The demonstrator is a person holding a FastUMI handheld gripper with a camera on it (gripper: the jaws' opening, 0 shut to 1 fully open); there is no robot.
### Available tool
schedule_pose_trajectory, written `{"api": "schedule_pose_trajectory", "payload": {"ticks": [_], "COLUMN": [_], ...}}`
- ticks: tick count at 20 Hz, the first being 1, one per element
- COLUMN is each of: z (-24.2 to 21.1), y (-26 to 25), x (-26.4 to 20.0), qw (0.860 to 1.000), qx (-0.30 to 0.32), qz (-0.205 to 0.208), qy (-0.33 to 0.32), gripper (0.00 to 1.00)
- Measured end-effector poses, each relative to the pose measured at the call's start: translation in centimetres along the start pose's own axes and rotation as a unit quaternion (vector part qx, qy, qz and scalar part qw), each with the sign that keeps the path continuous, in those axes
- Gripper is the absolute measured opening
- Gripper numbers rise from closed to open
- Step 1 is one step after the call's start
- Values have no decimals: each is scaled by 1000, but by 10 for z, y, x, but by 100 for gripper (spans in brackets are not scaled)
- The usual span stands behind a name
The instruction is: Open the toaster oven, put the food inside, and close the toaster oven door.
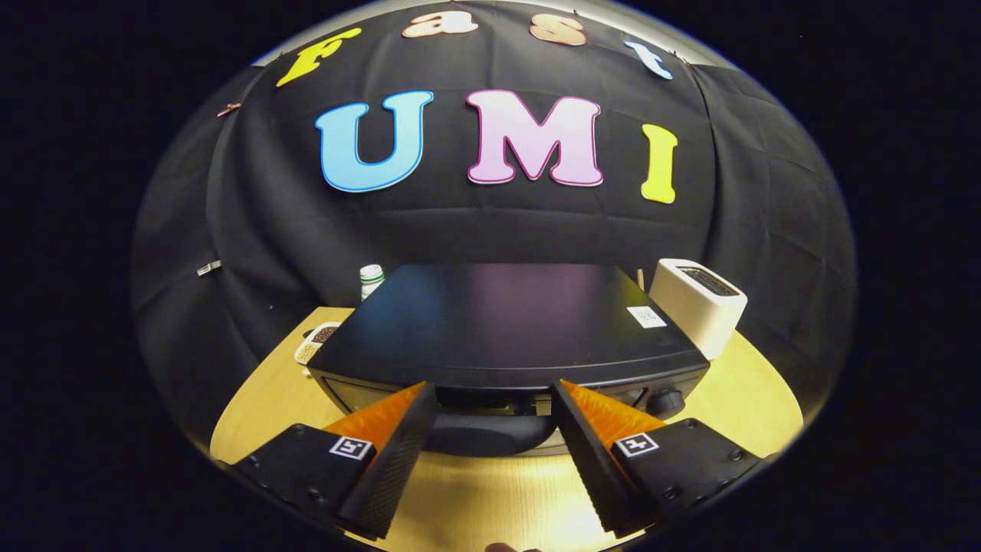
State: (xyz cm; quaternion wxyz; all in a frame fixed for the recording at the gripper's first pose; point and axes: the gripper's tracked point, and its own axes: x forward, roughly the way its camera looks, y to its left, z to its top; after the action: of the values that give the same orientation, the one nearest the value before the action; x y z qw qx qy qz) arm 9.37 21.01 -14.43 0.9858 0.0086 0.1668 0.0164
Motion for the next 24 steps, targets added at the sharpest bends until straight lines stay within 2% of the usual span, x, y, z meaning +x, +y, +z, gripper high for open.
{"api": "schedule_pose_trajectory", "payload": {"ticks": [4, 8, 17, 19, 22, 24], "z": [-5, -16, -65, -81, -101, -113], "y": [1, 4, 2, 3, 5, 3], "x": [-1, -22, -65, -72, -84, -88], "qw": [1000, 1000, 999, 997, 987, 984], "qx": [2, -8, -8, -41, -138, -152], "qz": [-5, 19, 37, 44, 66, 81], "qy": [7, -1, 35, 50, 52, 53], "gripper": [100, 100, 99, 98, 99, 100]}}
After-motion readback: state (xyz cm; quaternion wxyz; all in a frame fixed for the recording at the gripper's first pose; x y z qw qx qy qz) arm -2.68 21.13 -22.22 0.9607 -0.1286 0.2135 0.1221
